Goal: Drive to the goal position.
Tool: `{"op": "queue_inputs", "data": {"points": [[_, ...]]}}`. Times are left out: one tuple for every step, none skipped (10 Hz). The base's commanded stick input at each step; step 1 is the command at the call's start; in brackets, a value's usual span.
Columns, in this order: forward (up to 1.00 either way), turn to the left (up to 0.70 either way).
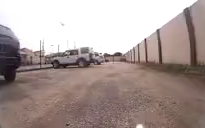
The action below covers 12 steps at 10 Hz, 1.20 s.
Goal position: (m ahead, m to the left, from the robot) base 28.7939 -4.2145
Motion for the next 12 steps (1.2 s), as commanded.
{"op": "queue_inputs", "data": {"points": [[0.50,0.00],[0.50,0.00],[0.50,0.00],[0.50,0.00],[0.50,0.00],[0.50,0.00],[0.50,0.00],[0.50,0.00],[0.50,0.00],[0.50,0.00],[0.50,0.00],[0.50,0.00]]}}
